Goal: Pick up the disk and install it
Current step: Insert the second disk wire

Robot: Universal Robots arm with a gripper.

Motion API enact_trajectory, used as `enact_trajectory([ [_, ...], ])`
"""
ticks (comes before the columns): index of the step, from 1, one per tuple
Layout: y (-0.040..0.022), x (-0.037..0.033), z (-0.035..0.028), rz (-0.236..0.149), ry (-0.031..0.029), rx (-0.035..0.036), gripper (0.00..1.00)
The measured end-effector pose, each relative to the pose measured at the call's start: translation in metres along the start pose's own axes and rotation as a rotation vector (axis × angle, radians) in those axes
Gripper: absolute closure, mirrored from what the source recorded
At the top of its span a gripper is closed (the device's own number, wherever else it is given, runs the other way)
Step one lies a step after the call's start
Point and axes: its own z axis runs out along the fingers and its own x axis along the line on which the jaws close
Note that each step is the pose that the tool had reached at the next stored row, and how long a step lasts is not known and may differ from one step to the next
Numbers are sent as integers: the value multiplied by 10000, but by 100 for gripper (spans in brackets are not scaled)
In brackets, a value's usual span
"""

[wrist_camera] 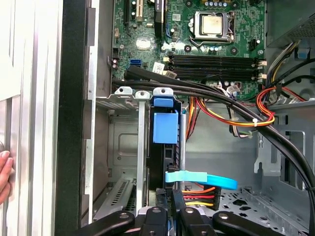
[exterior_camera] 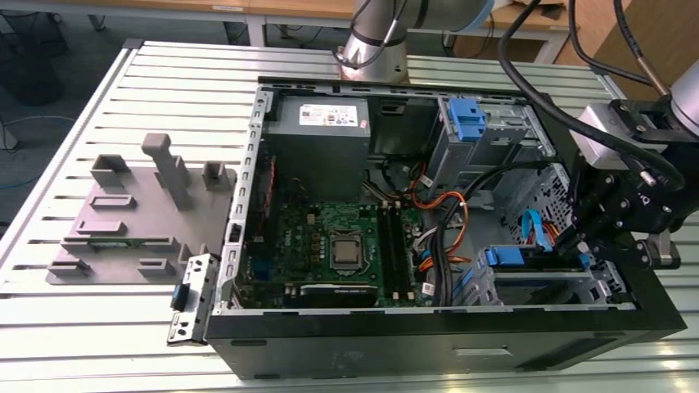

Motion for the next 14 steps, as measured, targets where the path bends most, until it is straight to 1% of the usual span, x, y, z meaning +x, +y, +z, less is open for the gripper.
enact_trajectory([
  [8,0,0,15,0,1,0,84],
  [14,1,0,6,1,-6,-1,84],
])
